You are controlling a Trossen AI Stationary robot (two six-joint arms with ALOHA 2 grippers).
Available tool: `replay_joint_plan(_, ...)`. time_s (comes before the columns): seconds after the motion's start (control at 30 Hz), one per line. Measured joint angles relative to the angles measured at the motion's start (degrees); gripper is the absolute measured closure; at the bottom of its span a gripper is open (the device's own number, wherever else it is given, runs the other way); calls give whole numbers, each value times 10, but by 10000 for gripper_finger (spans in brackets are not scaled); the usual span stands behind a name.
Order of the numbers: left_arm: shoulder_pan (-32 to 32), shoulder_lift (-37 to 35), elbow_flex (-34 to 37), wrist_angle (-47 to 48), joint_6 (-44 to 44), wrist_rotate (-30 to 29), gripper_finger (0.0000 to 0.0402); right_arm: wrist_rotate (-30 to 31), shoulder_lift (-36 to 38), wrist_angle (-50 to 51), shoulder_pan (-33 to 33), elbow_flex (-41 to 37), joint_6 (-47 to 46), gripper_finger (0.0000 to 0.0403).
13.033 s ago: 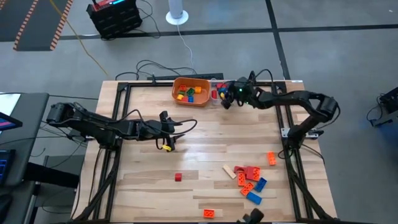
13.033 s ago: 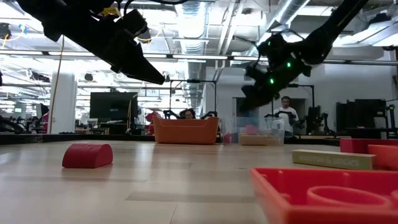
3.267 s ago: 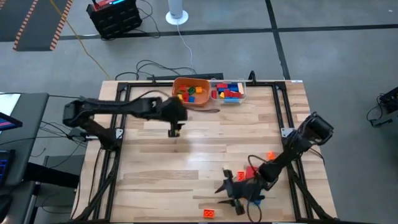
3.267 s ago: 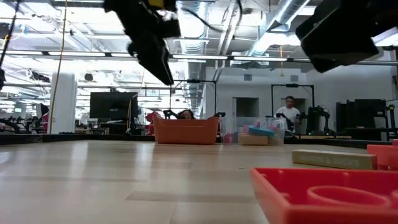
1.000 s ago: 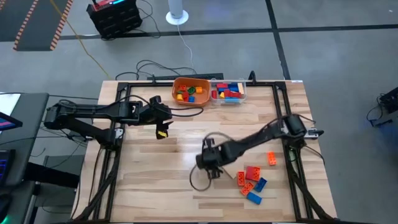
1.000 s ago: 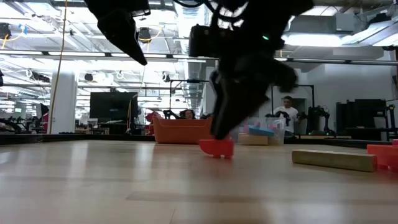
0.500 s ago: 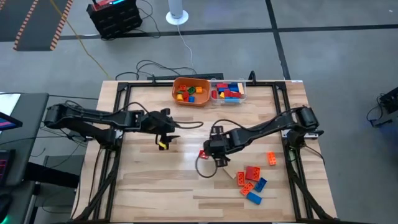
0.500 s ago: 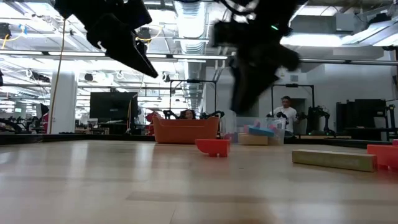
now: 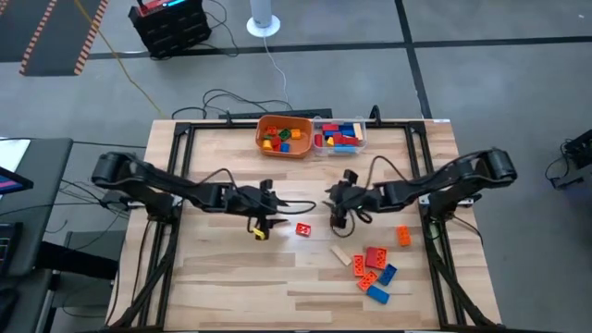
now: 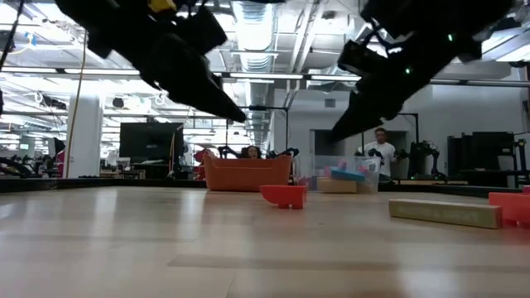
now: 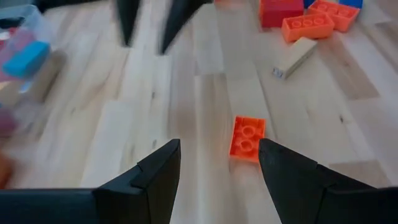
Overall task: Sort blocks by size
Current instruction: Put the small orange game piece into the orange bin
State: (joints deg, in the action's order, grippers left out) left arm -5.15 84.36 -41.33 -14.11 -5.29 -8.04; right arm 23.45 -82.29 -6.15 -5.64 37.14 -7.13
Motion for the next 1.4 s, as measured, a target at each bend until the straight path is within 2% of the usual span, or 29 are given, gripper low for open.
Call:
replay_joint_plan(0.13,-2,55,-36,-6,3,16,190,8,9,-157,8,-73,-5,194)
replay_joint_plan(0.27,-12,112,-100,46,-30,17,190,8,9,-228,13,-114,-5,194)
replay_joint_plan(0.4,-19,166,-161,92,-59,25,190,9,10,-230,20,-115,-19,194)
replay_joint_plan(0.57,-19,222,-223,146,-84,76,190,9,10,-226,15,-115,-19,194)
replay_joint_plan(0.77,-15,261,-274,197,-101,78,190,9,10,-226,15,-115,-21,194)
replay_joint_plan(1.23,1,274,-280,220,-104,81,190,9,10,-226,10,-115,-25,194)
replay_joint_plan(1.4,0,267,-286,254,-67,83,185,9,10,-226,8,-115,-26,194)
